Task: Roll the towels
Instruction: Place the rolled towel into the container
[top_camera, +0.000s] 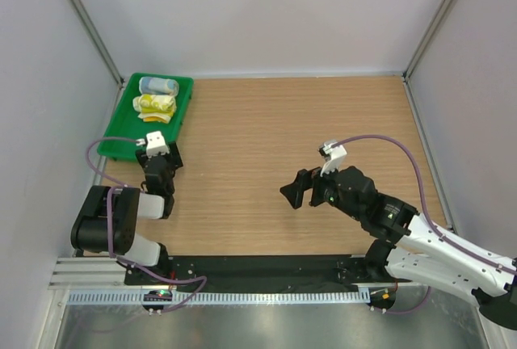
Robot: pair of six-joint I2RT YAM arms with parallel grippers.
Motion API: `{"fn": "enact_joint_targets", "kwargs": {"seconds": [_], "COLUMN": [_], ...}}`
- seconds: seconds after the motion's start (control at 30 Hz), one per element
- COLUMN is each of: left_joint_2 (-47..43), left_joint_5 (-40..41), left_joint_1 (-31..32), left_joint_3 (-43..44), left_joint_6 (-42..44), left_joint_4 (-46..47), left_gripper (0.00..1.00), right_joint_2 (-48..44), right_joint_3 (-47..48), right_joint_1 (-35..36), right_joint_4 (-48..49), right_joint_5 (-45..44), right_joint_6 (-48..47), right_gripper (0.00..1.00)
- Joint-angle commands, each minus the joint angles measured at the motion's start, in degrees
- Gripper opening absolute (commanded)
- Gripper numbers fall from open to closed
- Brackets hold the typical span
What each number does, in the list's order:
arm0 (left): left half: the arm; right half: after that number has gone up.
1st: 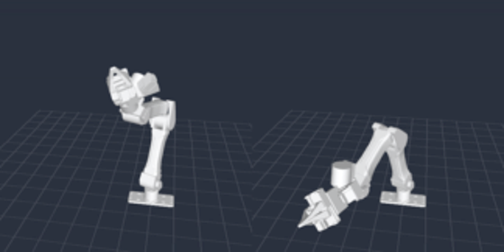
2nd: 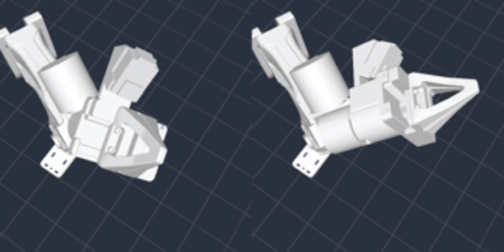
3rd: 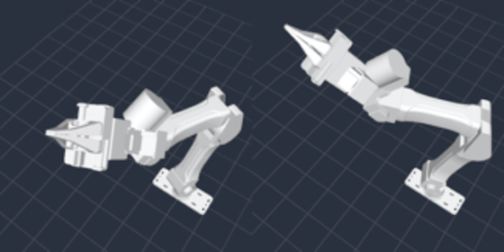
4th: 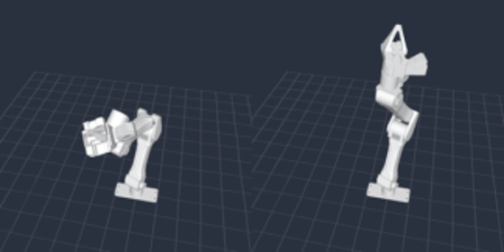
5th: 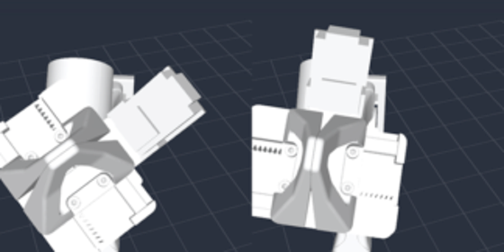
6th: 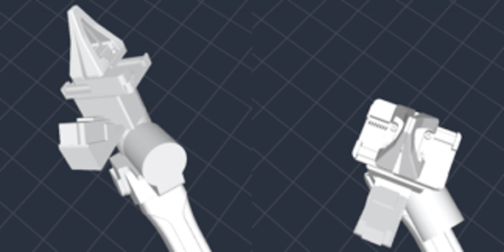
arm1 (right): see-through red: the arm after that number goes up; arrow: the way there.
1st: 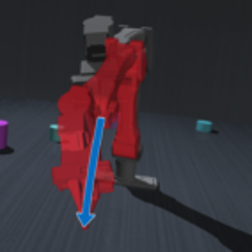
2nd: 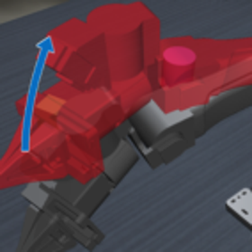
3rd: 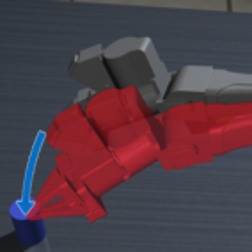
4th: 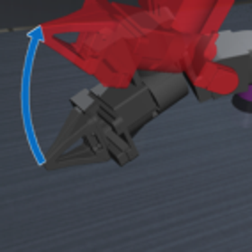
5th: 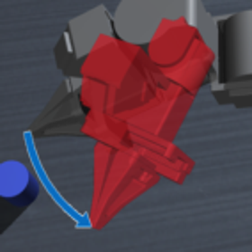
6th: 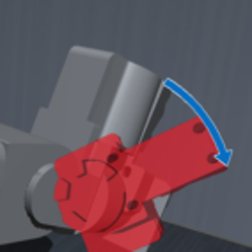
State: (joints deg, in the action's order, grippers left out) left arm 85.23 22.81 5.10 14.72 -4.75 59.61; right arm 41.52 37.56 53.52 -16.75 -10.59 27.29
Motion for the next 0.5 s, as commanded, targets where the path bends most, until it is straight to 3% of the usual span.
{"fn": "enact_joint_targets", "kwargs": {"seconds": [0.0,0.07,0.13,0.3,0.43,0.47], "left_joint_2": [0.4,0.3,0.3,0.4,0.3,0.3], "left_joint_5": [-3.9,-3.8,-3.7,-3.8,-3.7,-3.6], "left_joint_1": [-0.4,-0.4,-0.4,-0.3,-0.3,-0.4], "left_joint_3": [1.5,1.4,1.4,1.3,1.5,1.4], "left_joint_6": [-2.0,-1.9,-2.0,-2.0,-2.0,-2.0], "left_joint_4": [1.2,2.1,2.0,1.9,1.8,1.8], "left_gripper": [0.74,0.77,0.99,1.0,1.0,1.0], "right_joint_2": [0.8,1.5,1.7,2.3,2.9,3.2], "right_joint_3": [-0.3,0.1,0.5,1.6,1.0,0.6], "right_joint_1": [0.5,0.9,0.9,0.9,0.9,0.9], "right_joint_4": [4.5,4.4,4.2,2.2,2.4,2.3], "right_joint_5": [-0.5,-0.6,-0.4,-3.7,-9.8,-14.8], "right_joint_6": [0.0,0.1,0.0,-0.3,-3.2,-3.5], "right_gripper": [1.0,1.0,1.0,1.0,1.0,1.0]}}
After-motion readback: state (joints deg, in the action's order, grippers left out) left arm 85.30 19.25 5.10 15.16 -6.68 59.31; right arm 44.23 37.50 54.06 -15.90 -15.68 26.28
